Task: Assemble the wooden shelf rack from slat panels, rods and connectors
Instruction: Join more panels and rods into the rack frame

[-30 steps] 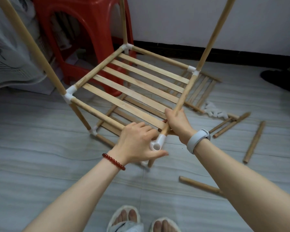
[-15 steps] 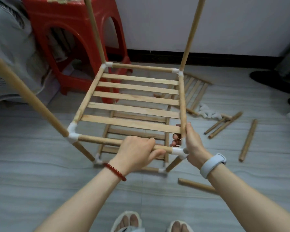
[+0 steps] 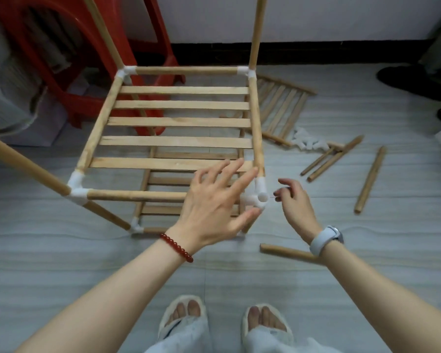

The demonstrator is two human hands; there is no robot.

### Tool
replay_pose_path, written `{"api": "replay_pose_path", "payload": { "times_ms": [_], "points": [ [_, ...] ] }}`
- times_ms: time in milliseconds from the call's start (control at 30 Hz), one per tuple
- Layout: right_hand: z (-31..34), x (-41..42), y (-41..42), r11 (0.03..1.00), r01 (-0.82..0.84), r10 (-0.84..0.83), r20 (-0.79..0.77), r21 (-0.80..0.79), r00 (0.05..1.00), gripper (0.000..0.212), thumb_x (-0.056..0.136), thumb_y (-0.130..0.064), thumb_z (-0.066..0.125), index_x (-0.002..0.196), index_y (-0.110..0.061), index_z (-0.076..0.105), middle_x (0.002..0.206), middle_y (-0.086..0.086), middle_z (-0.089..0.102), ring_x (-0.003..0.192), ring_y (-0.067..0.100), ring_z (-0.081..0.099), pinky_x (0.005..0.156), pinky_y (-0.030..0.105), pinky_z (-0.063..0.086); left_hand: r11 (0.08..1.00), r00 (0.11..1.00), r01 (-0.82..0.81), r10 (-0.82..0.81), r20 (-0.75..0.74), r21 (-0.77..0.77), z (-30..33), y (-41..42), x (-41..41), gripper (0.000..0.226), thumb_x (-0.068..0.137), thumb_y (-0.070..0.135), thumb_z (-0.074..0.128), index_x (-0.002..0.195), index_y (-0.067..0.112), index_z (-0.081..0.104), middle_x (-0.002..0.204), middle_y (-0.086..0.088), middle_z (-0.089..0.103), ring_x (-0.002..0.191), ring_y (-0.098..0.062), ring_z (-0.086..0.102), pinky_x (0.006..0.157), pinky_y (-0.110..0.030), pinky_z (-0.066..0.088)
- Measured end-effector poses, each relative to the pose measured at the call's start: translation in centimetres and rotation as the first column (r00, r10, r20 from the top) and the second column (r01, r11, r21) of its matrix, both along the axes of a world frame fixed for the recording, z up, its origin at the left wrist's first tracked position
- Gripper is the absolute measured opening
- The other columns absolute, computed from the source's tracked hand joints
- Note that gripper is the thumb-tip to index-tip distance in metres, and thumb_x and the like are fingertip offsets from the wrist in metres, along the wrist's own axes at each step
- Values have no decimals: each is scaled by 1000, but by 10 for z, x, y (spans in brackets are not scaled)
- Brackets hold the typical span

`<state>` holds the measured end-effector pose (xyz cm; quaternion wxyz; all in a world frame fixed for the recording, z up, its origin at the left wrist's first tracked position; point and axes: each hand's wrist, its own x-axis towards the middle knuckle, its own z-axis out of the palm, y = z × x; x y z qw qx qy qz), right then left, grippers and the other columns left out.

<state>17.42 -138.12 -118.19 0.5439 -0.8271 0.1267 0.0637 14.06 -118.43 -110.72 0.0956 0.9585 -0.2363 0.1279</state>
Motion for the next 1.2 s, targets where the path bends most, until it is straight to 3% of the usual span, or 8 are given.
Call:
{"api": "replay_pose_path", "payload": {
  "times_ms": [133,233,367,467,533,667,867,1200],
  "points": [
    [-81,-39,-56,584,-560,272,-508,-588,817,52,92,-23,44,142,-24,30,138,8,40,127,29,39,101,43,37,998,990,-15,5,144,67,-9,-28,3,52,91,52,41,133,25,54,139,-5,52,127,-28,50,90,-38,46],
    [-119,-58,-67,245,-695,288,-634,-676,718,39,97,-12,29,135,-19,34,136,7,39,125,27,36,99,42,36,999,978,-22,13,208,39,-19,-30,7,49,92,50,43,131,23,57,135,-3,55,120,-27,56,79,-34,49],
    [-133,-67,-63,126,-704,349,-633,-698,691,33,99,-11,25,130,-14,37,131,7,42,122,26,40,94,39,36,999,987,-18,11,158,44,-23,-32,8,51,94,50,39,133,21,54,138,-3,52,121,-27,56,83,-36,49],
    [-115,-63,-58,248,-650,395,-537,-718,745,30,98,-11,30,127,-15,39,124,10,45,111,29,48,83,38,40,997,999,-39,38,18,66,-18,-34,8,55,94,50,33,138,22,48,144,-3,45,127,-27,49,93,-39,44],
    [-86,-56,-56,525,-473,351,-326,-707,878,24,94,-11,38,117,-13,43,112,11,48,92,32,52,71,39,44,993,993,-43,54,-102,110,-11,-36,8,60,93,53,24,144,24,37,151,-1,35,135,-25,39,101,-40,37],
    [0,-34,-52,969,-47,85,148,-244,985,12,91,-13,49,96,-23,43,93,5,56,81,28,58,74,47,50,988,967,-13,51,-250,151,-7,-32,11,64,90,56,11,150,34,9,158,8,8,145,-14,13,116,-36,11],
    [137,-18,-41,931,39,-224,485,363,845,11,99,-12,40,94,-22,38,86,8,64,77,25,69,65,32,59,971,913,-123,192,-359,206,-2,-9,12,79,83,74,7,150,34,2,159,2,-3,146,-17,-2,118,-43,-1],
    [174,-27,-19,982,-105,-1,555,158,832,13,98,-14,43,94,-26,38,83,6,60,72,19,69,71,38,59,965,871,-131,221,-439,226,1,1,25,87,86,75,20,151,23,-2,159,0,-11,146,-20,-11,117,-52,-4]
  ]
}}
